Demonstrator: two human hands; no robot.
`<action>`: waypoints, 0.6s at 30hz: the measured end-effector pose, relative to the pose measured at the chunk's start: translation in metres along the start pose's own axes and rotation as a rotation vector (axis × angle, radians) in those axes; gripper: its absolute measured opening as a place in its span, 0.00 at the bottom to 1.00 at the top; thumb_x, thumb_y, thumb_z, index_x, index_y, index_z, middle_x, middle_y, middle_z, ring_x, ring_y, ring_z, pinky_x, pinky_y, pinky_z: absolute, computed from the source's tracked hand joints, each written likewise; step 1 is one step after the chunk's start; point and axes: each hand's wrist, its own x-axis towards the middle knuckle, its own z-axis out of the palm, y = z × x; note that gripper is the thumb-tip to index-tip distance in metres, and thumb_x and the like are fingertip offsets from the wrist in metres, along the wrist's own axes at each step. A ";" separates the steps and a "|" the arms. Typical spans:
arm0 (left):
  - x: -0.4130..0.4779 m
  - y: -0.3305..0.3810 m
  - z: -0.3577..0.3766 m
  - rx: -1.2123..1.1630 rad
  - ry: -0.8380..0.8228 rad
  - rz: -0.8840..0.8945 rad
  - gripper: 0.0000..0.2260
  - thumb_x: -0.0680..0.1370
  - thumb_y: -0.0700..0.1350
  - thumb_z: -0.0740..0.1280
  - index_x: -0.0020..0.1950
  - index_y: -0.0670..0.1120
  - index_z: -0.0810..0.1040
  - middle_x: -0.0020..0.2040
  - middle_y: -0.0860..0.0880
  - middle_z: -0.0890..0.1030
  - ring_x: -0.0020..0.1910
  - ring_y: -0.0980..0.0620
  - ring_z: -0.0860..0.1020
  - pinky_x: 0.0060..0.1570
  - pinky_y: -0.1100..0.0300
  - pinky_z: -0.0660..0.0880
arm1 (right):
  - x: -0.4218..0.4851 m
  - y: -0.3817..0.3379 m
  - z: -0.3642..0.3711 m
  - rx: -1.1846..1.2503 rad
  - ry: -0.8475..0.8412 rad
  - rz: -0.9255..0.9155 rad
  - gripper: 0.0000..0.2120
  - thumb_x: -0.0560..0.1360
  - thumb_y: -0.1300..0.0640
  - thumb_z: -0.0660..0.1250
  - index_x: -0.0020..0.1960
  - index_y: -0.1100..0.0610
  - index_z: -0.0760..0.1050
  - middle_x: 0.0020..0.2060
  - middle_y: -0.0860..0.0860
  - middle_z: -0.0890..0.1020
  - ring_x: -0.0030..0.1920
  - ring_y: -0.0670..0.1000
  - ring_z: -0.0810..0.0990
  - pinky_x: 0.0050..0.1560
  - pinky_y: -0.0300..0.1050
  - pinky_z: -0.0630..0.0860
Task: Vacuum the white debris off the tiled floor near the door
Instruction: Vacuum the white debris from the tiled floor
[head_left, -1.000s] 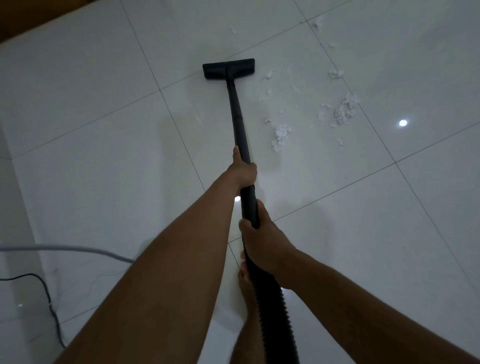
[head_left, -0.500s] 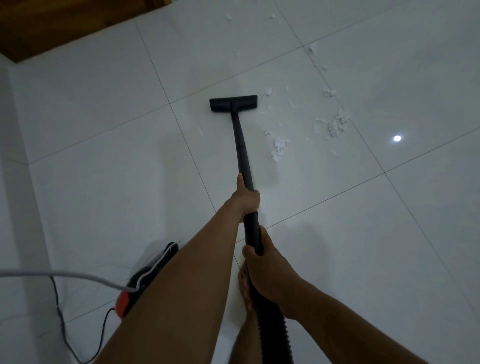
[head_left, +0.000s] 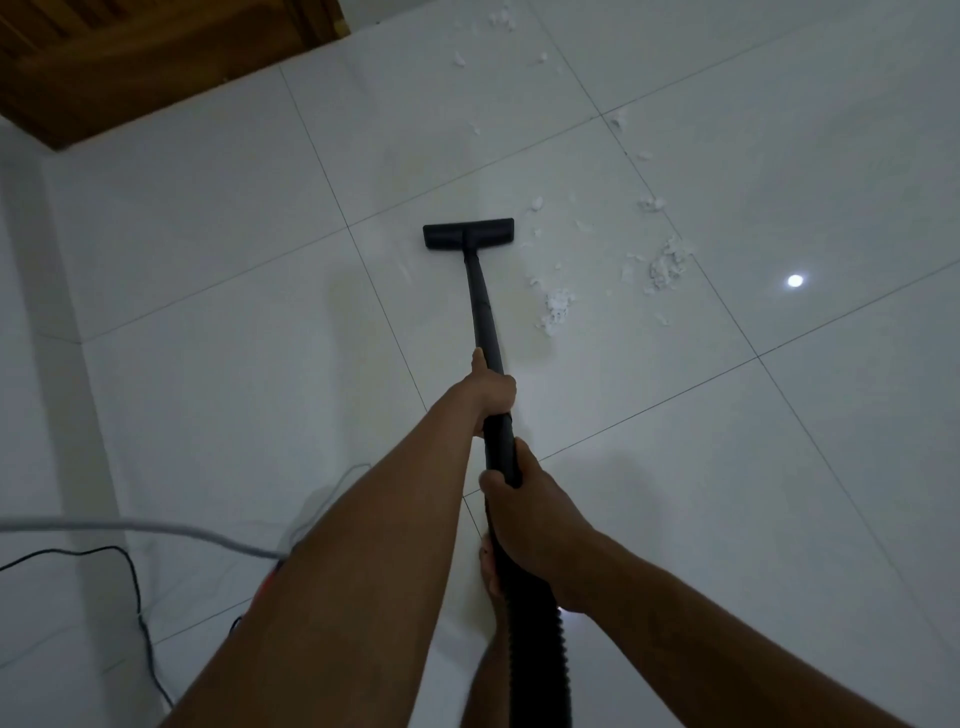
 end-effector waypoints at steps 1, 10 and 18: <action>-0.006 0.000 0.000 0.010 -0.002 -0.005 0.36 0.83 0.42 0.57 0.81 0.60 0.35 0.69 0.38 0.73 0.49 0.45 0.75 0.47 0.50 0.78 | -0.006 -0.001 0.000 -0.010 0.000 -0.005 0.22 0.85 0.55 0.56 0.77 0.42 0.60 0.37 0.60 0.76 0.20 0.50 0.75 0.25 0.41 0.76; -0.050 -0.012 0.015 0.037 -0.039 -0.051 0.36 0.83 0.40 0.56 0.81 0.57 0.35 0.61 0.41 0.74 0.44 0.47 0.76 0.44 0.52 0.77 | -0.056 0.002 -0.007 -0.069 -0.001 0.007 0.21 0.86 0.56 0.56 0.77 0.48 0.62 0.35 0.56 0.76 0.18 0.44 0.74 0.21 0.34 0.72; -0.049 0.006 0.007 0.016 -0.053 -0.073 0.37 0.82 0.38 0.56 0.81 0.57 0.36 0.66 0.39 0.73 0.54 0.43 0.78 0.49 0.51 0.78 | -0.052 -0.019 -0.009 -0.091 0.016 0.027 0.20 0.86 0.55 0.56 0.77 0.48 0.62 0.34 0.55 0.76 0.17 0.43 0.73 0.21 0.33 0.71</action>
